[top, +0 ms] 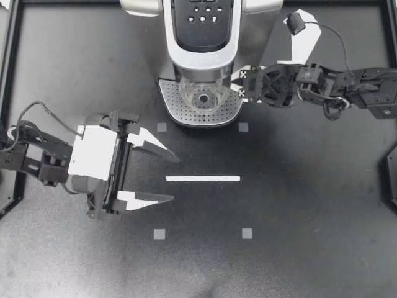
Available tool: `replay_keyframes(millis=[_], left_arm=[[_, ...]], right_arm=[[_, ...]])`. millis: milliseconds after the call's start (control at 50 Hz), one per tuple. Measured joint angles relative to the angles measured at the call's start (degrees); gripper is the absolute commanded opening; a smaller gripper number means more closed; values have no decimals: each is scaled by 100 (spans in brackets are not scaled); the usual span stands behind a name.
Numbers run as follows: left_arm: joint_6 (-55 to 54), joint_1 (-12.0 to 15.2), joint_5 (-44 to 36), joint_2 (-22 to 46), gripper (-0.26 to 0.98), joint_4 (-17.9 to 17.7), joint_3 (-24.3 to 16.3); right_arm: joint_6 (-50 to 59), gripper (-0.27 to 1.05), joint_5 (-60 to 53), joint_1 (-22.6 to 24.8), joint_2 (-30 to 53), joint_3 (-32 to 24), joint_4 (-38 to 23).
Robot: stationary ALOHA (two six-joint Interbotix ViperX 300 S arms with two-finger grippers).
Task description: Place the coffee capsule inside the capsule container, then place the cup onto the center of the cup tray, then push the 'Hot Water' and 'Travel Mug' buttons.
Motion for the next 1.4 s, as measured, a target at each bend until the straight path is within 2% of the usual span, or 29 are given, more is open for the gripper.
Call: replay_keyframes(millis=[260, 640, 740, 880, 1020, 1100, 1240, 1400], left_arm=[[0, 9, 0, -18, 70, -105, 62], [0, 0, 18, -325, 70, -220, 264], [0, 0, 26, -343, 70, -308, 316], [0, 26, 26, -325, 70, -642, 360], [-9, 62, 35, -272, 70, -835, 387], [-9, 62, 35, -255, 68, -870, 387], [-9, 70, 35, -246, 61, -888, 369], [0, 70, 44, -246, 57, -888, 290]], right_arm=[[-9, 45, 9, 0, -70, 62, -9], [-26, 45, 18, 9, -1099, 958, -105], [-123, 45, 18, 123, -1345, 1230, -633], [-369, 45, 97, 475, -1521, 1406, -1688], [-650, 45, 272, 993, -1617, 1433, -2874], [-773, 45, 334, 1301, -1661, 1415, -3340], [-853, 44, 369, 1608, -1775, 1301, -3709], [-905, 44, 369, 1688, -2101, 1160, -3867]])
